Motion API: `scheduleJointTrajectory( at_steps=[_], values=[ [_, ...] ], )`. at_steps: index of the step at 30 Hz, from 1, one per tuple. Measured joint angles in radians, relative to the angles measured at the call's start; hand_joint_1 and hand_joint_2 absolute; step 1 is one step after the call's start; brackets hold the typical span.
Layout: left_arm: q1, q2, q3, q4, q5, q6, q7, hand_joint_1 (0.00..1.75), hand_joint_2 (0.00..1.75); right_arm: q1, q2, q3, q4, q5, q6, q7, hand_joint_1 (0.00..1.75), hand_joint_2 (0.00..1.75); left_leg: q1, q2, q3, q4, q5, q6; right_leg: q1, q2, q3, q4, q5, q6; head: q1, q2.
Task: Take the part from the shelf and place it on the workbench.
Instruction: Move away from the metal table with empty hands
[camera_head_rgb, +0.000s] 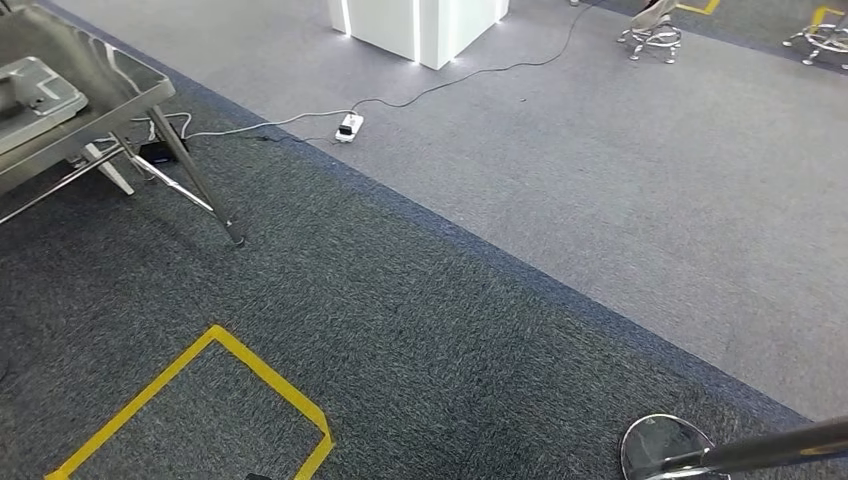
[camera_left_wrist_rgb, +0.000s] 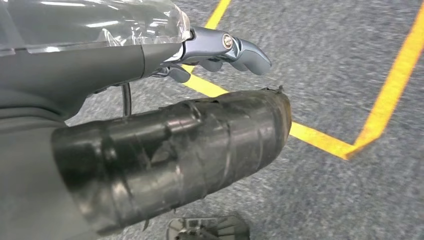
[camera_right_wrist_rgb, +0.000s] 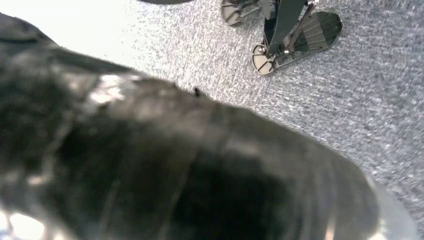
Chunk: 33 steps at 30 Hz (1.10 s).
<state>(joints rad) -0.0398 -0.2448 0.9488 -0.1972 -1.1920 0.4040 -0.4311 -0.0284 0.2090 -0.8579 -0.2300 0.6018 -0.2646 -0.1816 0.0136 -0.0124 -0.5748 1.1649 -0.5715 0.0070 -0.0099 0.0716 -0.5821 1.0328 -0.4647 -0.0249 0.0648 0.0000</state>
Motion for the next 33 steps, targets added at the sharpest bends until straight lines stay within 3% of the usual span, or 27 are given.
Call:
scheduleJointTrajectory(
  at_steps=[2, 3, 5, 7, 8, 10, 12, 13, 15, 17, 19, 21, 23, 25, 27, 28, 29, 31, 33],
  values=[
    [0.0, 0.0, 0.0, 0.0, 0.0, 0.0, 0.0, 0.0, 0.0, -0.002, 0.0, 0.0, 0.0, 0.002, 0.002, 0.0, 0.0, 0.0, 0.001, -0.042, 0.041, -0.112, 0.051, 0.005, 0.001, 0.024, -0.003, 0.005, 0.0, 0.007, 0.0, 0.0],
    [0.0, 0.001, 0.001, 0.0, 0.0, 0.0, 0.0, 0.0, 0.0, -0.002, 0.0, 0.0, 0.0, 0.003, 0.004, 0.0, 0.0, 0.0, 0.0, -0.055, 0.049, -0.136, 0.058, 0.007, 0.001, 0.033, -0.006, 0.006, 0.002, 0.013, 0.0, 0.0],
    [-0.003, 0.001, 0.001, 0.0, -0.001, -0.001, -0.001, 0.0, 0.0, 0.001, 0.0, 0.0, 0.0, 0.006, 0.006, 0.0, 0.0, 0.0, -0.003, -0.046, 0.05, -0.144, 0.061, 0.015, -0.003, 0.052, -0.012, 0.002, 0.008, 0.028, 0.0, 0.0],
    [-0.004, 0.001, 0.001, 0.0, -0.002, -0.002, -0.001, 0.0, 0.0, 0.005, 0.0, 0.0, 0.0, 0.009, 0.008, 0.0, 0.0, 0.0, -0.002, -0.023, 0.055, -0.156, 0.071, 0.029, -0.002, 0.024, -0.021, 0.018, -0.003, 0.036, 0.001, 0.0],
    [-0.003, 0.001, 0.001, 0.0, -0.002, -0.002, -0.001, 0.0, 0.0, 0.005, 0.0, 0.0, 0.0, 0.01, 0.009, 0.0, 0.0, 0.0, -0.001, -0.01, 0.057, -0.162, 0.076, 0.036, -0.001, -0.003, -0.036, 0.049, -0.024, 0.039, 0.002, 0.0],
    [-0.001, 0.001, 0.001, 0.0, -0.002, -0.003, -0.001, 0.0, 0.0, 0.002, 0.0, 0.0, 0.0, 0.011, 0.01, 0.0, 0.0, 0.0, -0.004, 0.017, 0.055, -0.165, 0.079, 0.044, -0.001, -0.051, -0.091, 0.166, -0.091, 0.043, 0.004, 0.0],
    [0.001, 0.001, 0.001, 0.0, -0.001, -0.005, -0.001, 0.0, 0.0, 0.001, 0.0, 0.0, 0.0, 0.012, 0.011, 0.0, 0.0, 0.0, -0.007, 0.047, 0.052, -0.165, 0.078, 0.046, -0.005, -0.061, -0.138, 0.267, -0.127, 0.049, 0.004, 0.0],
    [0.001, 0.001, 0.001, 0.0, -0.001, -0.006, -0.002, 0.0, 0.0, 0.002, 0.0, 0.0, 0.0, 0.012, 0.011, 0.0, 0.0, 0.0, -0.007, 0.06, 0.052, -0.164, 0.077, 0.046, -0.006, -0.064, -0.137, 0.27, -0.118, 0.051, 0.004, 0.0],
    [-0.001, 0.001, 0.001, 0.0, -0.001, -0.008, -0.002, 0.0, 0.0, 0.003, -0.001, 0.0, 0.0, 0.012, 0.011, 0.001, 0.0, 0.0, -0.007, 0.083, 0.055, -0.162, 0.072, 0.041, -0.006, -0.085, -0.077, 0.167, -0.061, 0.05, 0.004, 0.0],
    [-0.001, 0.001, 0.001, 0.0, -0.001, -0.009, -0.003, 0.0, 0.0, 0.002, -0.002, 0.0, 0.0, 0.013, 0.011, 0.001, 0.0, 0.0, -0.011, 0.102, 0.058, -0.158, 0.065, 0.032, 0.001, -0.126, -0.01, 0.043, -0.021, 0.041, 0.004, 0.0],
    [-0.002, 0.001, 0.001, 0.0, -0.001, -0.009, -0.004, 0.0, 0.0, 0.0, -0.003, 0.001, 0.001, 0.013, 0.012, 0.001, 0.0, 0.0, -0.016, 0.12, 0.062, -0.156, 0.06, 0.021, 0.008, -0.138, 0.007, 0.003, -0.016, 0.031, 0.003, 0.0],
    [-0.005, 0.001, 0.002, 0.0, -0.001, -0.01, -0.005, 0.0, 0.0, 0.001, -0.004, 0.001, 0.001, 0.013, 0.012, 0.001, 0.0, 0.0, -0.014, 0.128, 0.067, -0.156, 0.055, 0.011, 0.007, -0.116, 0.005, -0.003, -0.011, 0.02, 0.003, 0.0],
    [-0.005, 0.001, 0.002, 0.0, -0.001, -0.009, -0.006, 0.0, 0.0, 0.0, -0.005, 0.001, 0.001, 0.013, 0.011, 0.001, 0.0, 0.0, -0.01, 0.089, 0.055, -0.117, 0.023, 0.0, 0.001, -0.096, 0.006, -0.011, -0.004, 0.008, 0.003, 0.0],
    [-0.004, 0.001, 0.002, 0.0, -0.001, -0.009, -0.006, 0.0, 0.0, -0.002, -0.005, 0.001, 0.001, 0.013, 0.011, 0.001, 0.0, 0.0, -0.007, 0.037, 0.003, 0.0, -0.045, -0.005, 0.0, -0.075, 0.005, -0.013, 0.0, -0.002, 0.003, 0.0],
    [-0.001, 0.001, 0.002, 0.0, 0.0, -0.01, -0.006, 0.0, 0.0, -0.002, -0.005, 0.001, 0.001, 0.013, 0.012, 0.001, 0.0, 0.0, -0.007, 0.022, -0.054, 0.12, -0.088, -0.006, 0.002, -0.049, 0.002, -0.011, 0.001, -0.005, 0.003, 0.0],
    [0.0, 0.001, 0.002, 0.0, 0.0, -0.01, -0.006, 0.0, 0.0, -0.002, -0.005, 0.001, 0.001, 0.013, 0.012, 0.002, 0.0, 0.0, -0.007, 0.021, -0.063, 0.135, -0.08, -0.006, 0.003, -0.035, 0.002, -0.01, 0.001, -0.005, 0.003, 0.0],
    [0.001, 0.001, 0.002, 0.0, 0.0, -0.01, -0.006, 0.0, 0.0, -0.001, -0.005, 0.0, 0.001, 0.013, 0.012, 0.002, 0.0, 0.0, -0.006, 0.019, -0.054, 0.11, -0.052, -0.004, 0.003, -0.021, 0.003, -0.009, 0.001, -0.005, 0.002, 0.0],
    [0.001, 0.002, 0.002, 0.0, 0.001, -0.011, -0.006, 0.0, 0.0, -0.001, -0.005, 0.0, 0.001, 0.013, 0.012, 0.003, 0.0, 0.0, -0.005, -0.01, 0.002, -0.023, 0.026, 0.003, 0.003, 0.007, 0.005, -0.006, 0.001, -0.004, 0.003, 0.0],
    [0.001, 0.003, 0.003, 0.0, 0.004, -0.012, -0.007, 0.0, 0.0, -0.002, -0.005, 0.0, 0.001, 0.013, 0.013, 0.004, 0.0, 0.0, -0.005, -0.049, 0.044, -0.128, 0.064, 0.009, 0.004, 0.03, 0.002, -0.003, 0.003, 0.004, 0.003, 0.0]
  ],
)
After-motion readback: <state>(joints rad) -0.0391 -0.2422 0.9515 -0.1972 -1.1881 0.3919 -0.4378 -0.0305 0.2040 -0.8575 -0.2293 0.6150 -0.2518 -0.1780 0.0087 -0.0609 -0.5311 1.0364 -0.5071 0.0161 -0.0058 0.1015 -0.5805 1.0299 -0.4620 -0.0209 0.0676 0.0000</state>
